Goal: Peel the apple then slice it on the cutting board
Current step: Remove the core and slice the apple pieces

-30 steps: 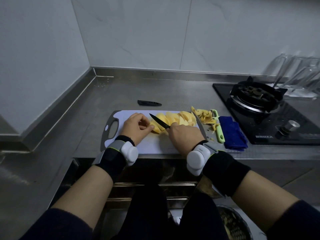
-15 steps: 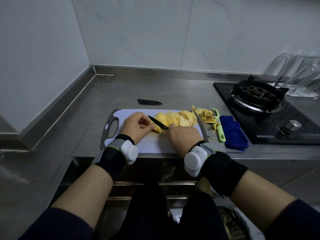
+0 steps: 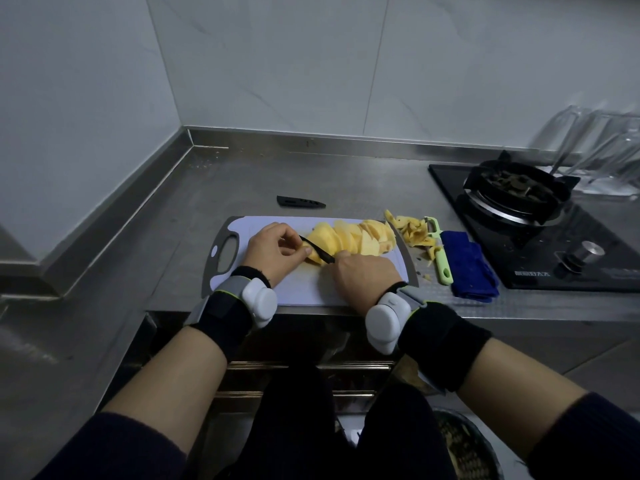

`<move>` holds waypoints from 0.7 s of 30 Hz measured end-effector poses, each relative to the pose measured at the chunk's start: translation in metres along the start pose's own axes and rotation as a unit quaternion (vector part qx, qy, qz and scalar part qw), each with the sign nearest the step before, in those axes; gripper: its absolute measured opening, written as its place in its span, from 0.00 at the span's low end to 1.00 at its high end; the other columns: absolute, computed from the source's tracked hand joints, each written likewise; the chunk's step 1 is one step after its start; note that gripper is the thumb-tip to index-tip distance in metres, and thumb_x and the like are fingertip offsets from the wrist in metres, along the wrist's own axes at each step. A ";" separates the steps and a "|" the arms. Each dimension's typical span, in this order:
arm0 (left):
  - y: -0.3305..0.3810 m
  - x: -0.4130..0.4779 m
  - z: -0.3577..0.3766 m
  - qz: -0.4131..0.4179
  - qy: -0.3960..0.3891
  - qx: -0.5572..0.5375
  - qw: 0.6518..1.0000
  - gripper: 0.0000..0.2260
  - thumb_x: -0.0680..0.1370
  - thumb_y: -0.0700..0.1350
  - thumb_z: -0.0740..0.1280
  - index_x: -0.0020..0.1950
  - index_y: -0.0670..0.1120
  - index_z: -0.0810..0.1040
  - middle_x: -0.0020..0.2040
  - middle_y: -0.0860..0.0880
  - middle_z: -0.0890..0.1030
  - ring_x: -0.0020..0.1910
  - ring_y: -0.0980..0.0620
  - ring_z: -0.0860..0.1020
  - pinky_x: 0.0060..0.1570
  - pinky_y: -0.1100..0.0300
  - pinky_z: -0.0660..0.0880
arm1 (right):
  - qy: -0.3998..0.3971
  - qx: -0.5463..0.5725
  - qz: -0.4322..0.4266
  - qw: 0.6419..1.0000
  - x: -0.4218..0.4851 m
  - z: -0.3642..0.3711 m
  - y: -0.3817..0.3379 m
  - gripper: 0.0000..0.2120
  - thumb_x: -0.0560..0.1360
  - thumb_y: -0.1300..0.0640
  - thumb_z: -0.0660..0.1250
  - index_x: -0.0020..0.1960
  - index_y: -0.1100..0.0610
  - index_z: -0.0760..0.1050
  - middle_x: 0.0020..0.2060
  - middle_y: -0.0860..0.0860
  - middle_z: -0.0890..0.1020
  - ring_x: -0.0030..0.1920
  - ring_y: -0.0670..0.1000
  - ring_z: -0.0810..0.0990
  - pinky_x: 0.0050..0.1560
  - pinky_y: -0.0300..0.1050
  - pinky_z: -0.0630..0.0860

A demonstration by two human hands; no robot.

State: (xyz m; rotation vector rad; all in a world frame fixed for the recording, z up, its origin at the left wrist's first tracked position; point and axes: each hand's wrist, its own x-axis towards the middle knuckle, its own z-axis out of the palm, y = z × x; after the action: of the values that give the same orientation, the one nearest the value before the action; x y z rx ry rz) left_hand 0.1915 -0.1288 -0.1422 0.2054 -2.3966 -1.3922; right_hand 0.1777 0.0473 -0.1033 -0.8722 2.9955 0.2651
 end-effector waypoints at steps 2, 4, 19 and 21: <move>0.000 0.000 0.001 0.002 0.000 -0.004 1.000 0.08 0.71 0.43 0.76 0.41 0.46 0.77 0.45 0.50 0.78 0.41 0.50 0.83 0.49 0.53 0.81 | -0.001 -0.007 0.002 1.000 -0.004 0.001 0.004 0.09 0.80 0.60 0.55 0.57 0.60 0.69 0.48 0.55 0.80 0.46 0.58 0.81 0.41 0.50 0.73; 0.000 0.000 0.001 0.004 0.001 -0.005 1.000 0.08 0.71 0.43 0.76 0.41 0.46 0.77 0.45 0.50 0.78 0.41 0.51 0.83 0.49 0.55 0.81 | -0.003 -0.010 0.005 1.000 -0.003 0.002 0.003 0.09 0.80 0.60 0.55 0.58 0.61 0.70 0.48 0.55 0.81 0.46 0.58 0.81 0.41 0.50 0.74; -0.004 0.003 0.006 0.067 -0.054 0.062 0.994 0.08 0.75 0.41 0.68 0.52 0.51 0.81 0.49 0.57 0.75 0.44 0.58 0.75 0.47 0.72 0.71 | -0.036 -0.016 0.001 0.999 0.013 0.010 0.003 0.10 0.81 0.58 0.55 0.56 0.58 0.75 0.48 0.53 0.81 0.47 0.55 0.81 0.41 0.48 0.73; -0.004 0.005 0.006 0.070 -0.062 0.070 0.993 0.08 0.75 0.41 0.68 0.52 0.52 0.81 0.50 0.56 0.75 0.46 0.56 0.75 0.48 0.69 0.71 | -0.045 0.003 0.007 0.999 0.011 0.009 0.009 0.12 0.81 0.57 0.54 0.55 0.58 0.75 0.48 0.53 0.81 0.46 0.55 0.81 0.45 0.50 0.77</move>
State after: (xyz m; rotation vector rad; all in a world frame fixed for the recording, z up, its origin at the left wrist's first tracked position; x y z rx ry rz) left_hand 0.1846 -0.1273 -0.1478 -0.0137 -2.5577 -1.2086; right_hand 0.1632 0.0507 -0.1112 -0.8164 2.9186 0.2863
